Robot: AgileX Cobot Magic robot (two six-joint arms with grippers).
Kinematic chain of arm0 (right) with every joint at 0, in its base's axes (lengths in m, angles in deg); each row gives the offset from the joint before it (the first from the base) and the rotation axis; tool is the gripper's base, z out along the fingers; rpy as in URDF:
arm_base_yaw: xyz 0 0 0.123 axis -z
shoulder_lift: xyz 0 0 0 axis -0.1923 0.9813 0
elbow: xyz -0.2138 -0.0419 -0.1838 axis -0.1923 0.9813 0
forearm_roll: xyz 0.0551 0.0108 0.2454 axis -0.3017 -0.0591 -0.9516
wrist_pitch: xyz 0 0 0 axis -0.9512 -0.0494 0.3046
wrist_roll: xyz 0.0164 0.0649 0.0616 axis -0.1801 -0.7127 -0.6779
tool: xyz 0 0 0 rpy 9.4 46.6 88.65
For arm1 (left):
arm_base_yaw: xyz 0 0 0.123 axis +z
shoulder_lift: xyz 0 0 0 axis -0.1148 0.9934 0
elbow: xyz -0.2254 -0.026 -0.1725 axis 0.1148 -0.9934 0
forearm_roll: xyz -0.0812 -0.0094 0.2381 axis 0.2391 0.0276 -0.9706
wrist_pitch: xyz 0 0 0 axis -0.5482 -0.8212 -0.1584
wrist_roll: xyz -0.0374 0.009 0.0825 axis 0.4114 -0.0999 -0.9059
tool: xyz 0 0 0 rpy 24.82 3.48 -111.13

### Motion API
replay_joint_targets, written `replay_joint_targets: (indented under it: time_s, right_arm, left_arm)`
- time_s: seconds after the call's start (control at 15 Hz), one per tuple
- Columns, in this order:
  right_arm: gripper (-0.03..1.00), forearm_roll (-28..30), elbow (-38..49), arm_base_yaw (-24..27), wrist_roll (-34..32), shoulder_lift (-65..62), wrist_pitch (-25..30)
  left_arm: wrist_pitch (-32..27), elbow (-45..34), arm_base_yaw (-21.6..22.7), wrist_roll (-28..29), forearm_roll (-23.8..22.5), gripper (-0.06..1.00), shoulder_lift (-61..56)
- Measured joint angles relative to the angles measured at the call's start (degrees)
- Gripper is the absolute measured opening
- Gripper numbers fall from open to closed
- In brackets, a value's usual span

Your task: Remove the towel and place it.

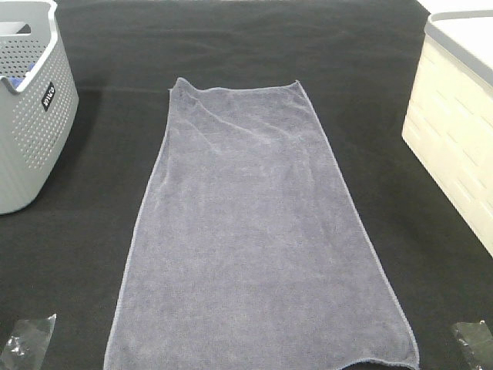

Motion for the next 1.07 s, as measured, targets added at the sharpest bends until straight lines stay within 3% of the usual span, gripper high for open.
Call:
replay_joint_targets:
  time_s: [0.33, 0.6, 1.07]
  right_arm:
    - [0.72, -2.7, 6.9, 0.0, 3.6, -2.8, 0.1]
    - [0.72, -3.3, 10.4, 0.0, 5.2, -2.8, -3.9]
    - [0.72, -3.6, 11.2, 0.0, 5.2, -2.8, -6.0]
  left_arm:
    - [-2.3, -4.7, 0.0, -3.8, 2.5, 0.66, -2.2]
    - [3.3, -7.3, 0.0, -4.8, 5.0, 0.66, -2.2]
    - [3.8, -7.5, 0.0, -4.7, 5.6, 0.66, -2.2]
